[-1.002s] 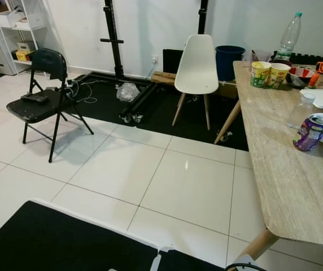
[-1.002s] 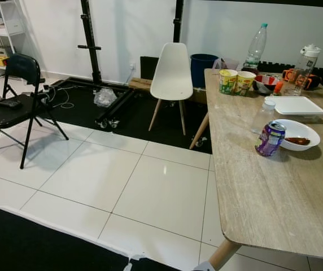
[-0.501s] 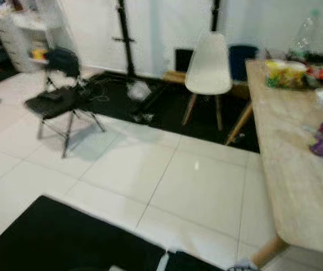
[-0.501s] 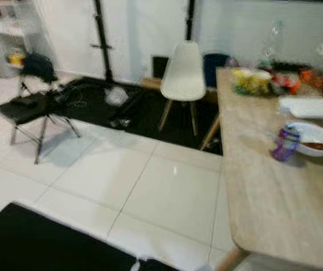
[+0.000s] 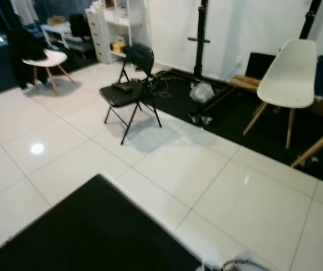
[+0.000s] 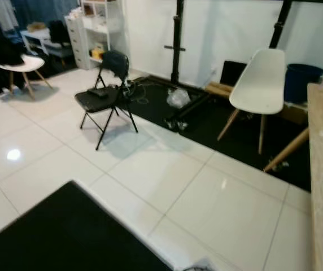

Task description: Restocking fridge

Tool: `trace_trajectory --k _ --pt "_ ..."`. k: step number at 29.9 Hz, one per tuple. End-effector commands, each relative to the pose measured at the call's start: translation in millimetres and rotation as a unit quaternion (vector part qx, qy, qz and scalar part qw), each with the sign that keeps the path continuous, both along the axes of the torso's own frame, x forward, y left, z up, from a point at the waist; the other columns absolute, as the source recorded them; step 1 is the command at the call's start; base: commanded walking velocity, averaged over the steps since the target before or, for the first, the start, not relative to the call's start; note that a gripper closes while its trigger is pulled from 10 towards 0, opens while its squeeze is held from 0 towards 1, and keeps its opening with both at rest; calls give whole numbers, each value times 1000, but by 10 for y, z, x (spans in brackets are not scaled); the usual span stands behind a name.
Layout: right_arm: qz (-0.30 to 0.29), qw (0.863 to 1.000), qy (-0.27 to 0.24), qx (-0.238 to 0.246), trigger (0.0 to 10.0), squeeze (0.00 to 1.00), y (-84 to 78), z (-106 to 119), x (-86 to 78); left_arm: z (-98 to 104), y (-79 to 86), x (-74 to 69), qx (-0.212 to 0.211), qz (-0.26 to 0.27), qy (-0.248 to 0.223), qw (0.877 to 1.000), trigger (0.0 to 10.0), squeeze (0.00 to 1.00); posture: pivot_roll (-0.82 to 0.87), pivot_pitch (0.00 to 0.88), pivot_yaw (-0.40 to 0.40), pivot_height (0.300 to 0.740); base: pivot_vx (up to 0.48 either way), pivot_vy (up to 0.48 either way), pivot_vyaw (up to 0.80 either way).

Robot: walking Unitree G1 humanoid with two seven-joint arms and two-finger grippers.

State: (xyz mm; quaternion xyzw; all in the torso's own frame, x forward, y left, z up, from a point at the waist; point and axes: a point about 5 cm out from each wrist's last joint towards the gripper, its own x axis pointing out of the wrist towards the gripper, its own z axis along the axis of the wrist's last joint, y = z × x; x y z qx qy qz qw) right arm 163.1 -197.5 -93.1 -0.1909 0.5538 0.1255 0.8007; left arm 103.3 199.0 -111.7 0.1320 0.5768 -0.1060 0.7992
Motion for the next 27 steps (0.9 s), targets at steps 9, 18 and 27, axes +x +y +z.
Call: trace_trajectory --k 9,18,27 --pt "-18 1000 14 -16 10000 0 -123 -13 -79 -5 -32 -4 -6 -1 -1 1000 10000 0 -76 0 12 740 277 0 -88" --pt "-12 999 21 -24 10000 0 -132 -13 -82 -11 -48 -19 -9 2 1 1000 10000 0 -76 0 8 740 276 0 -778" --pt "-12 999 25 -35 10000 0 -137 -14 -85 -10 -71 -4 -12 2 -1 1000 10000 0 -81 0 9 740 276 0 -772"
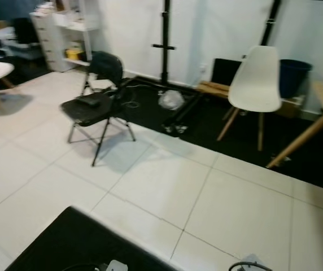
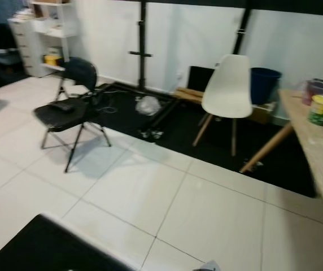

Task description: Restocking fridge

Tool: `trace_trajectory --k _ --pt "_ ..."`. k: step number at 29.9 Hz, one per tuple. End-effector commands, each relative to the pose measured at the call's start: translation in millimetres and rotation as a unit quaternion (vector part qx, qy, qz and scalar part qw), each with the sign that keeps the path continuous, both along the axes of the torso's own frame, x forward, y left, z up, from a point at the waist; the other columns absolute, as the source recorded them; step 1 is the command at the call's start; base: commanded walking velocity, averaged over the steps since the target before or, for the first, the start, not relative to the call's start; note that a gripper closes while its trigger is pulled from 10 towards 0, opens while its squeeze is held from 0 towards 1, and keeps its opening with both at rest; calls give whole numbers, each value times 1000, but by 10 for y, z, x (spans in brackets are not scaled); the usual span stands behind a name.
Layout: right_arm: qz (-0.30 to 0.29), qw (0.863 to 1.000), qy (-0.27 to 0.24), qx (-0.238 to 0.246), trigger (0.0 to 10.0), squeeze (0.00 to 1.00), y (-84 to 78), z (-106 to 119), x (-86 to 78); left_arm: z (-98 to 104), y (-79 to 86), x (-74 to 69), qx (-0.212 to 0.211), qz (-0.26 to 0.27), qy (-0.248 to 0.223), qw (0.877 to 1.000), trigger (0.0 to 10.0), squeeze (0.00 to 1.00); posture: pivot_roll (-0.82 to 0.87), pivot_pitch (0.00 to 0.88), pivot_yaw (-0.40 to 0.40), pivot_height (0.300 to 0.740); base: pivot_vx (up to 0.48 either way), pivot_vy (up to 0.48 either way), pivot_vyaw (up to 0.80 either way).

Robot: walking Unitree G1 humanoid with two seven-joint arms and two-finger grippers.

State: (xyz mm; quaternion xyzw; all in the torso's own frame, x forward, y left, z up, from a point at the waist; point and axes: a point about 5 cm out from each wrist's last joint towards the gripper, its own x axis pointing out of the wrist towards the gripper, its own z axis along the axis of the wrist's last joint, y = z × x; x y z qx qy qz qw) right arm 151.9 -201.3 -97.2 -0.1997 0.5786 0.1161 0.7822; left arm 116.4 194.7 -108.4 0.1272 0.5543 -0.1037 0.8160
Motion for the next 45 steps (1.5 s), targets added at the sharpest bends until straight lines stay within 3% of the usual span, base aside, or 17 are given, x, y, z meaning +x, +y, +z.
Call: trace_trajectory --k 1,29,45 --pt "-8 1000 -2 -18 10000 0 -100 26 26 -43 -30 -134 -5 -2 27 1000 10000 0 -81 0 9 740 277 0 -775" --pt "-63 998 -4 -26 10000 0 -128 21 1 -38 -45 -115 -11 -3 23 1000 10000 0 -81 0 8 740 258 0 -769" --pt "-82 996 -8 -23 10000 0 -132 20 -3 -34 -52 -96 -11 -6 21 1000 10000 0 -81 0 8 740 0 0 -766"
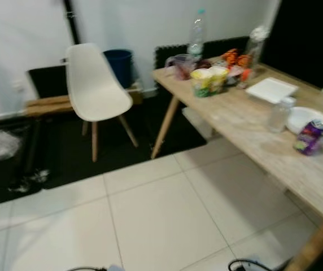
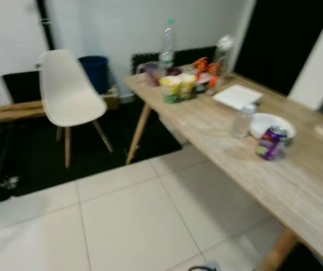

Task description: Restocking fridge

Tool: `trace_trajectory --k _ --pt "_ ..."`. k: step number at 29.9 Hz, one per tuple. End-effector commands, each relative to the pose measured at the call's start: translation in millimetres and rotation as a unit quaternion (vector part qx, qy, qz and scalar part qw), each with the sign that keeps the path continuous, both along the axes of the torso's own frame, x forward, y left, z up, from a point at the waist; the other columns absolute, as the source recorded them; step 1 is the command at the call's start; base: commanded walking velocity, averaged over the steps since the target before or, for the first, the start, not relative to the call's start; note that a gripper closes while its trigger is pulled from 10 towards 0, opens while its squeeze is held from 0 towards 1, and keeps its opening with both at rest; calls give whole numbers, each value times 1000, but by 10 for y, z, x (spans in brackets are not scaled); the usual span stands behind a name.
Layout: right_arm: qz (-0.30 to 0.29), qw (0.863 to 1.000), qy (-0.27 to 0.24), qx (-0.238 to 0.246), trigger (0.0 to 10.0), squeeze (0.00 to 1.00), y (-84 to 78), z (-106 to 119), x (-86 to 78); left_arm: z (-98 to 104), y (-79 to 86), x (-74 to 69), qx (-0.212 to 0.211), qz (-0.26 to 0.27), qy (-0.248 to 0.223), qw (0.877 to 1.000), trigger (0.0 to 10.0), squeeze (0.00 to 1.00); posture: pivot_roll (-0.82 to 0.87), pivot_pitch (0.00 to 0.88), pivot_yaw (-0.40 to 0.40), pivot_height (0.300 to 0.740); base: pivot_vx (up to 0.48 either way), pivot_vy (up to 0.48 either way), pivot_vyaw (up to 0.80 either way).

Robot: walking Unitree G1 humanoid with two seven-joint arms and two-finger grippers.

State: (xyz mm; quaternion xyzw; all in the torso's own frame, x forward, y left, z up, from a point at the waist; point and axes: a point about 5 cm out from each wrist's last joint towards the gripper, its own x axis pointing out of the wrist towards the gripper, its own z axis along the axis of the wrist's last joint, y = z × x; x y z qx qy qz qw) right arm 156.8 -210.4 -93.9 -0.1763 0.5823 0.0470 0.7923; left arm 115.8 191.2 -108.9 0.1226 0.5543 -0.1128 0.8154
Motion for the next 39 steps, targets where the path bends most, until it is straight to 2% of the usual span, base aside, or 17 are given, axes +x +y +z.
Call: trace_trajectory --k 1,17,25,39 --pt "-13 1000 6 -2 10000 0 -41 -13 -53 -29 -18 -90 -2 -2 19 1000 10000 0 -81 0 8 740 0 0 -763" --pt "-29 1000 -7 7 10000 0 -29 -11 -39 -16 -59 -25 -6 -7 11 1000 10000 0 -88 0 9 740 48 0 -763" --pt "-23 1000 -16 11 10000 0 -17 1 -2 -9 -53 0 -8 1 8 1000 10000 0 -92 0 10 740 272 0 0" --pt "-13 1000 -9 11 10000 0 -9 5 10 -19 -157 6 -17 3 9 1000 10000 0 -95 0 9 740 289 0 -55"
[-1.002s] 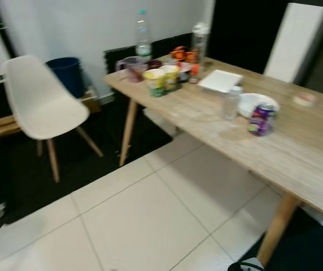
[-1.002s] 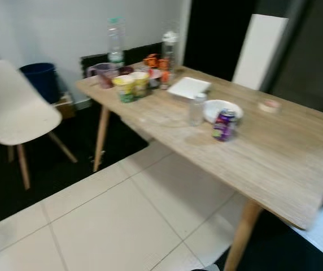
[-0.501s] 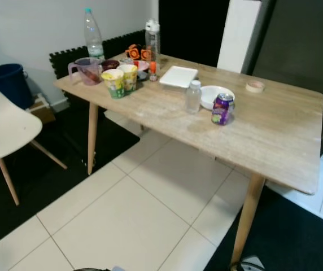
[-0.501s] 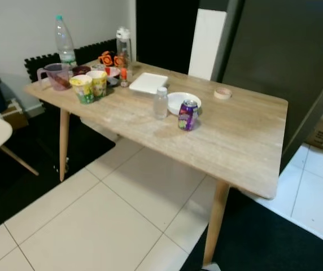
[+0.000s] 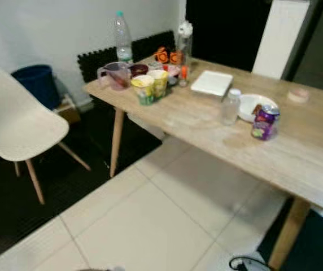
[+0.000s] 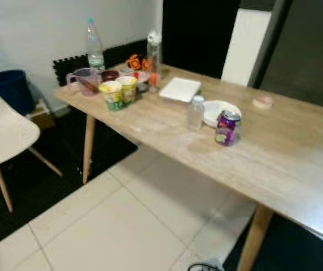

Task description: Restocking fridge

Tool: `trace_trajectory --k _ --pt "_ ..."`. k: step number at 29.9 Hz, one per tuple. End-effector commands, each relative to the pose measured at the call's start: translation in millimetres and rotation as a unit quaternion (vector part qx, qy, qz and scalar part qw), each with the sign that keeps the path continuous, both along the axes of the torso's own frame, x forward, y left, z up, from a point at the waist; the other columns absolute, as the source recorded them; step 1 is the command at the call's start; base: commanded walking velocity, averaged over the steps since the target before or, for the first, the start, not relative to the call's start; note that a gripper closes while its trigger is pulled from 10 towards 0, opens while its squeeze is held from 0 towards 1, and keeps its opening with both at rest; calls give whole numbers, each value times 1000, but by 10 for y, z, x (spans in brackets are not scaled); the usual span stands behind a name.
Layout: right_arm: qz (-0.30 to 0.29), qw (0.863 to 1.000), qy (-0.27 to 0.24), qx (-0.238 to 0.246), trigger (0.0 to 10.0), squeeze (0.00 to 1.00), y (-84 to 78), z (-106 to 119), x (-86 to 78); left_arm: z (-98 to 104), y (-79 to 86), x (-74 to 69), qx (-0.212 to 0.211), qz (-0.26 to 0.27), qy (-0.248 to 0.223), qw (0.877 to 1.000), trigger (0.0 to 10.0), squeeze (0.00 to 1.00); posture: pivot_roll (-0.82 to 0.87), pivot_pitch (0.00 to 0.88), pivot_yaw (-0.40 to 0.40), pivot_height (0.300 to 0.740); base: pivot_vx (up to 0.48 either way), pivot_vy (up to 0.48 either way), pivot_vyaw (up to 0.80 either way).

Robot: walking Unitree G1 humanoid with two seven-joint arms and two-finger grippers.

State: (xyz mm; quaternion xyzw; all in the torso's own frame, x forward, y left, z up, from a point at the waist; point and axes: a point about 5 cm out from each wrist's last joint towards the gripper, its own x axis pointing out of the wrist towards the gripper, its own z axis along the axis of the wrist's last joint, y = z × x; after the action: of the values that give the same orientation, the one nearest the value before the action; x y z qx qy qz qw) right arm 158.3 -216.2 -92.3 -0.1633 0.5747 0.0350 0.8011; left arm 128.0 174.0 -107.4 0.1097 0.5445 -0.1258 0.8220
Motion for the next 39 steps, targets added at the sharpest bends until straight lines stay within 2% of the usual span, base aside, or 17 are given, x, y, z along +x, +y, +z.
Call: trace_trajectory --k 1,15,21,29,32,34,37,38,39 --pt "3 1000 4 6 10000 0 48 -11 -4 -35 15 -116 3 6 18 1000 10000 0 -95 0 9 740 292 0 -769" --pt "-12 1000 -1 12 10000 0 50 -10 -2 -35 34 -123 3 5 18 1000 10000 0 -94 0 12 740 291 0 -768" --pt "-7 1000 -3 11 10000 0 48 -7 4 -36 37 -127 5 6 18 1000 10000 0 -93 0 11 740 277 0 0" --pt "-15 1000 4 8 10000 0 39 -12 -11 -37 42 -128 4 16 19 1000 10000 0 -93 0 11 740 0 0 0" --pt "-43 999 11 -6 10000 0 17 -18 -39 -36 42 -125 4 15 18 1000 10000 0 -93 0 11 740 0 0 0" --pt "-94 995 14 -14 10000 0 3 -28 -75 -35 42 -124 5 15 18 1000 10000 0 -93 0 11 740 0 0 0" --pt "-197 980 17 -18 10000 0 5 -47 -143 -34 46 -121 5 14 17 1000 10000 0 -94 0 11 740 0 0 0" --pt "-255 967 18 -19 10000 0 18 -56 -174 -33 47 -120 5 14 17 1000 10000 0 -95 0 11 740 0 0 0" --pt "-255 967 18 -19 10000 0 18 -56 -174 -33 47 -120 5 14 17 1000 10000 0 -95 0 11 740 0 0 0"
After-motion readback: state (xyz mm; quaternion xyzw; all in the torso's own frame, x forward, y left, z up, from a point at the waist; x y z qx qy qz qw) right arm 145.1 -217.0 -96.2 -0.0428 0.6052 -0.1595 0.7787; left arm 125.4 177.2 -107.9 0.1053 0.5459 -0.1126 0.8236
